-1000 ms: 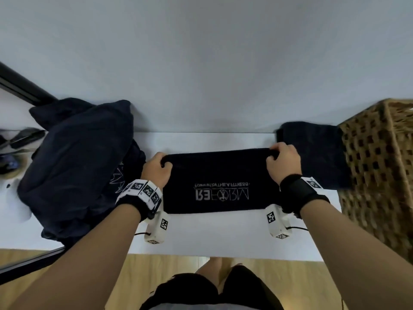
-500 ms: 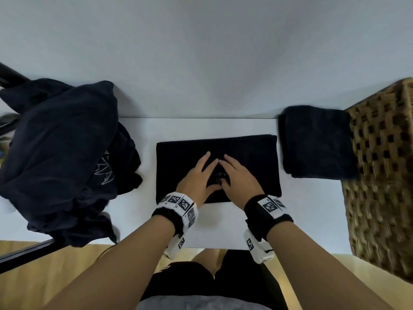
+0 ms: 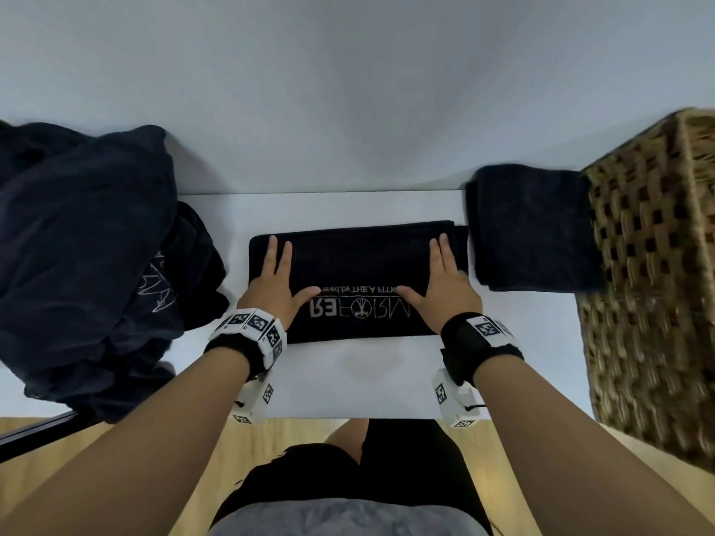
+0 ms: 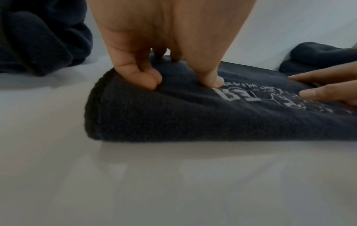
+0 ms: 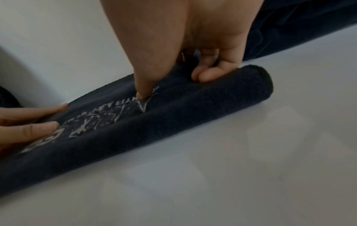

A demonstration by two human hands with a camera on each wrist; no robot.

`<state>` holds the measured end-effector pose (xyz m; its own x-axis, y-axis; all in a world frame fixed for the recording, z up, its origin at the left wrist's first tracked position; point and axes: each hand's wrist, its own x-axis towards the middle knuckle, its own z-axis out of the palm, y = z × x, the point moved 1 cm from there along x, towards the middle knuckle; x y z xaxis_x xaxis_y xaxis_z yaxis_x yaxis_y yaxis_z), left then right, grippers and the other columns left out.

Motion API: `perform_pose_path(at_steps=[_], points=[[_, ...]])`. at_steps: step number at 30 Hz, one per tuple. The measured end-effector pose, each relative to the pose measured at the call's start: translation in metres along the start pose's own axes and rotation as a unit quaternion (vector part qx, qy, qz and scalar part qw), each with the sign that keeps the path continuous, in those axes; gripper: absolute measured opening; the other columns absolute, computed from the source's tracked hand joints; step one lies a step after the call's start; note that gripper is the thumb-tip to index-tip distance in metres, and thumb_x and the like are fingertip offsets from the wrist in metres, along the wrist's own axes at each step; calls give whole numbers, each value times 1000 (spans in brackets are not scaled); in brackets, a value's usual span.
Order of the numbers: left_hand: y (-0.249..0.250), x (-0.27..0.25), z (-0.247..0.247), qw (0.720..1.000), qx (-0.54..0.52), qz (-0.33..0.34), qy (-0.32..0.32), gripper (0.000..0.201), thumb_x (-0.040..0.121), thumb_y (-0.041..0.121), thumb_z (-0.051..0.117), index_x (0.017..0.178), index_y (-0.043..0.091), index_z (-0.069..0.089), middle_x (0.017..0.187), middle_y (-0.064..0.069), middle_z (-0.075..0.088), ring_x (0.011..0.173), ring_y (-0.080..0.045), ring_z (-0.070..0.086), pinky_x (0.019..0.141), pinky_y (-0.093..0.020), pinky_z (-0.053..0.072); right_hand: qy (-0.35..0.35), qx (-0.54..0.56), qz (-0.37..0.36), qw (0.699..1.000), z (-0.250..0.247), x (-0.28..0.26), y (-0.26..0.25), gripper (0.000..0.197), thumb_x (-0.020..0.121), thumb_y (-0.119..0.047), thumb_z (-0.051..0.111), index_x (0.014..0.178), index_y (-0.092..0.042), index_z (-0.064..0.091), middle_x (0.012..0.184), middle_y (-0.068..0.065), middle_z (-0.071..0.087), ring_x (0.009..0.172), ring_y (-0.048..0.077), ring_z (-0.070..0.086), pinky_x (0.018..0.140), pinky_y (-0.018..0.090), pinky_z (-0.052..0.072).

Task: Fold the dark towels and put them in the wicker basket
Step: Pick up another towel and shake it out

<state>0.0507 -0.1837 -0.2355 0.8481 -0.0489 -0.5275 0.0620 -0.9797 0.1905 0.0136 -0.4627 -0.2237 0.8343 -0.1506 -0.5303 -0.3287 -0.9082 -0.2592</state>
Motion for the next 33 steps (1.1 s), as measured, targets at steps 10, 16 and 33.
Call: perform_pose_path(at_steps=[10, 16, 33], points=[[-21, -56, 19, 1000, 1, 22, -11, 86, 91, 59, 50, 155, 29, 0, 160, 12, -22, 120, -23, 53, 67, -32, 53, -53, -10, -8, 998, 21, -59, 7, 105, 87, -59, 61, 156, -19, -7, 161, -10, -24, 117, 24, 51, 80, 32, 53], [-35, -78, 14, 983, -110, -63, 136, 53, 90, 30, 66, 134, 8, 48, 138, -15, 40, 120, -33, 51, 91, -43, 49, -40, 42, -13, 998, 9, -64, 12, 71, 90, -27, 65, 151, -20, 28, 163, -6, 4, 121, 21, 54, 88, 37, 52], [-14, -74, -43, 950, -270, -153, -14, 26, 78, 30, 67, 101, 19, 62, 90, 3, 63, 85, -16, 59, 69, -25, 45, -55, 81, -25, 995, 9, -55, -19, 57, 79, -29, 78, 129, -20, 50, 136, 5, 33, 114, 27, 50, 92, 34, 49]])
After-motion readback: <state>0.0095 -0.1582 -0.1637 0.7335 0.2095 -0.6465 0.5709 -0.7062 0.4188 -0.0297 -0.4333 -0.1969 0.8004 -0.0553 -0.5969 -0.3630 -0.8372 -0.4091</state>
